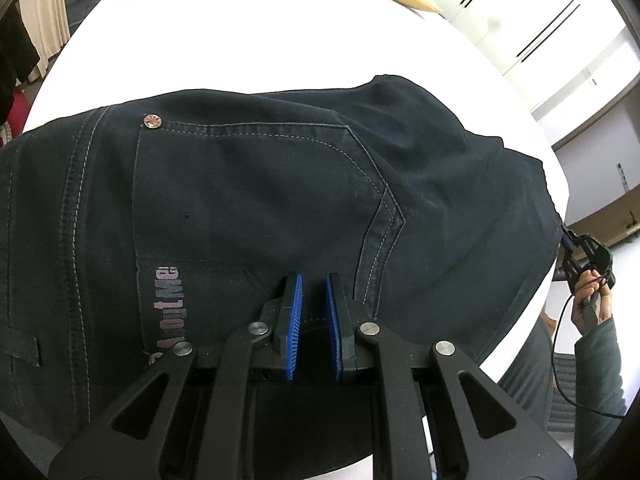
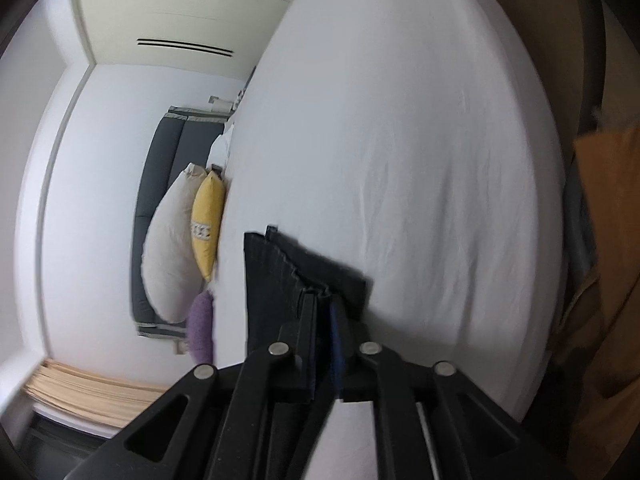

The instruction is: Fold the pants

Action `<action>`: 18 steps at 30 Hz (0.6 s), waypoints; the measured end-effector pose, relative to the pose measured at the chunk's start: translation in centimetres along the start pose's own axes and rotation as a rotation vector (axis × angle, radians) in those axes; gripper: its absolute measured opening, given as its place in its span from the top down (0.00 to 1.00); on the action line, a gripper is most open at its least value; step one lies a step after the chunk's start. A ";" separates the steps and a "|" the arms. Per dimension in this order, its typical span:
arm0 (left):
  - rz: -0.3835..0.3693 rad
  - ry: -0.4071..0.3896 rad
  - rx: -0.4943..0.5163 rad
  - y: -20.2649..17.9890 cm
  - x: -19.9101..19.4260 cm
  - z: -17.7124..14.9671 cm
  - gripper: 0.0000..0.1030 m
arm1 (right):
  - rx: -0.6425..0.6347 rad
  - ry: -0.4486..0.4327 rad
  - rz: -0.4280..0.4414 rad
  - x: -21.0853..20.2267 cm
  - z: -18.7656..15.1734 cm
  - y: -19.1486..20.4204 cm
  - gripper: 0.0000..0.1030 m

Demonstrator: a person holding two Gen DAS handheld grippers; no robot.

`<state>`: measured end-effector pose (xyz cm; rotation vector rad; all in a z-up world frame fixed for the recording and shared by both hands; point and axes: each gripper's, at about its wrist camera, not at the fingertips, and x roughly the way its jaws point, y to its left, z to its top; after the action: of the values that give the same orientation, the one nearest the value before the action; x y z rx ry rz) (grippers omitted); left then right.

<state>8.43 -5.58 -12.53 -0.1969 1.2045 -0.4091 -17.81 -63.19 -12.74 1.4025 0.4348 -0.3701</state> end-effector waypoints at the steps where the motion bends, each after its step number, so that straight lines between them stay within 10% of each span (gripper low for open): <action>1: -0.003 -0.001 -0.004 0.1 0.0 0.0 0.89 | 0.013 0.008 0.027 -0.2 -0.1 0.0 0.67; 6: 0.006 -0.003 -0.001 0.3 -0.1 0.0 0.89 | -0.042 0.038 0.029 0.7 -0.9 1.6 0.56; 9: 0.004 -0.002 -0.005 0.3 -0.2 0.0 0.89 | -0.063 0.074 -0.018 1.9 -1.1 1.8 0.92; 18: 0.028 0.004 -0.006 -0.8 -0.2 0.3 0.89 | -0.103 0.012 -0.095 0.6 -0.9 1.9 0.96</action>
<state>8.55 -6.27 -11.98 -0.1842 1.2113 -0.3820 -16.38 -62.03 -11.54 1.2875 0.5248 -0.4109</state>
